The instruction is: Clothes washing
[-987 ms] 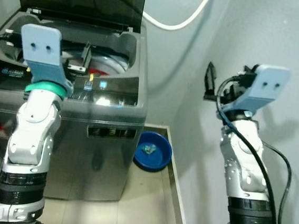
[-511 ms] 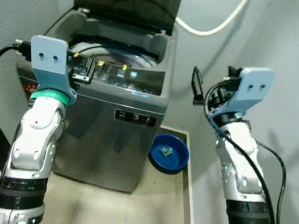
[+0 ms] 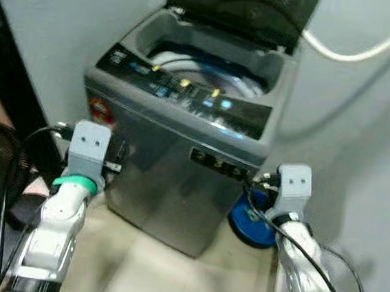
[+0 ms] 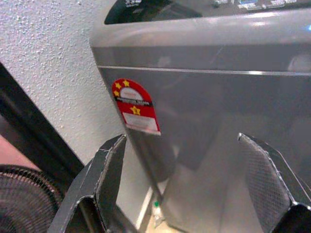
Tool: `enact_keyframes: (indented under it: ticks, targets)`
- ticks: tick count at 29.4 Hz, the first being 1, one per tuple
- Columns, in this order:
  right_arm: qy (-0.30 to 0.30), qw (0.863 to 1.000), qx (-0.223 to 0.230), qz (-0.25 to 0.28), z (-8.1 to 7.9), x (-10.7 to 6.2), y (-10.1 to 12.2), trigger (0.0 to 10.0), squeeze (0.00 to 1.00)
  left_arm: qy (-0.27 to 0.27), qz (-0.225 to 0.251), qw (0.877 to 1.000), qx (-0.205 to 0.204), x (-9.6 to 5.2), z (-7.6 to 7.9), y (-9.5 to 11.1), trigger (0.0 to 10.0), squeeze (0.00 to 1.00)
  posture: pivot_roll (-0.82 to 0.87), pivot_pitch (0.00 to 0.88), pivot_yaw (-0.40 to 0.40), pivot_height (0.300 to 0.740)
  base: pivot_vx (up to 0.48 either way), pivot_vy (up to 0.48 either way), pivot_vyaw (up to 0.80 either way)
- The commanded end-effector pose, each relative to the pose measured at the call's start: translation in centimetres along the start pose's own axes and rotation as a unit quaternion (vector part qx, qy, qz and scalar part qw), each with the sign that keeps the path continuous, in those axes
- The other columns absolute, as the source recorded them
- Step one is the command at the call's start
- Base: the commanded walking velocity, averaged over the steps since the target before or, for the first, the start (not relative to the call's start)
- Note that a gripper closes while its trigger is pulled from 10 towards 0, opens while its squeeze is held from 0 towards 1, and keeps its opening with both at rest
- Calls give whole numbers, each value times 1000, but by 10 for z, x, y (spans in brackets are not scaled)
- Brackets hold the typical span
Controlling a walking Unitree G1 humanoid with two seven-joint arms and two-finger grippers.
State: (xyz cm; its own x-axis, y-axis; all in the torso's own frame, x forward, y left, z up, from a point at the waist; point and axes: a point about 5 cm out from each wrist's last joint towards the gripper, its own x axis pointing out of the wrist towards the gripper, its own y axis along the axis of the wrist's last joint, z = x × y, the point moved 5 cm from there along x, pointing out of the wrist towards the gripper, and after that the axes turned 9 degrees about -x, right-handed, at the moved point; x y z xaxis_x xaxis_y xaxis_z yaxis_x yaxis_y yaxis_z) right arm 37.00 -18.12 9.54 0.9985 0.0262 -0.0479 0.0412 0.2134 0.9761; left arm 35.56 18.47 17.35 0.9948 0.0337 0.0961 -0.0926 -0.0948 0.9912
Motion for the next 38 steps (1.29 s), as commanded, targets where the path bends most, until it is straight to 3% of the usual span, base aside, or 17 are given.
enact_keyframes:
  ticks: [1, 2, 3, 5, 7, 8, 11, 16, 18, 20, 23, 25, 38]
  targets:
    - [-17, 999, 4, -37, 8, -8, -25, 10000, 0, -10, -10, 1000, 7, -4, 5, -9, 10000, 0, 68, 34, -53, 740, 0, 0, 788]
    - [-17, 999, 4, -37, 8, -8, -25, 10000, 0, -10, -10, 1000, 7, -4, 5, -9, 10000, 0, 68, 34, -53, 740, 0, 0, 788]
    - [-18, 998, 0, -62, 9, -13, -42, 10000, 0, -12, -20, 1000, 12, -7, 7, -17, 10000, 0, 72, 37, -52, 740, 0, 0, 788]
    - [-18, 998, 0, -62, 9, -13, -42, 10000, 0, -12, -20, 1000, 12, -7, 7, -17, 10000, 0, 72, 37, -52, 740, 0, 0, 788]
    - [-19, 994, -9, -108, 10, -25, -72, 10000, 0, -13, -45, 999, 20, -13, 9, -36, 10000, 0, 71, 41, -50, 740, 0, 0, 788]
    - [-19, 994, -9, -108, 10, -25, -72, 10000, 0, -13, -45, 999, 20, -13, 9, -36, 10000, 0, 71, 41, -50, 740, 0, 0, 788]
    - [-18, 989, -9, -147, 8, -40, -98, 10000, 0, -6, -93, 995, 25, -24, 4, -69, 10000, 0, 70, 48, -46, 740, 0, 0, 788]
    - [-18, 988, -8, -150, 7, -41, -100, 10000, 0, -5, -100, 995, 28, -26, 2, -74, 10000, 0, 70, 48, -46, 740, 0, 0, 788]
    - [-13, 988, -7, -153, 4, -43, -103, 10000, 0, 0, -119, 993, 26, -31, -1, -86, 10000, 0, 69, 49, -45, 740, 0, 0, 788]
    - [18, 987, -37, -153, -8, -47, -109, 10000, 0, 15, -165, 986, 8, -42, -8, -113, 10000, 0, 69, 51, -48, 740, 0, 0, 788]
    - [56, 984, -66, -156, -19, -51, -116, 10000, 0, 27, -190, 981, -5, -49, -10, -126, 10000, 0, 74, 52, -54, 740, 0, 0, 788]
    - [89, 981, -77, -153, -29, -53, -119, 10000, 0, 29, -194, 981, -12, -49, -10, -129, 10000, 0, 74, 52, -54, 740, 0, 0, 788]
    - [99, 981, -85, -144, -33, -52, -119, 10000, 0, 27, -185, 982, -9, -45, -6, -130, 10000, 0, 69, 51, -53, 740, 0, 0, 788]
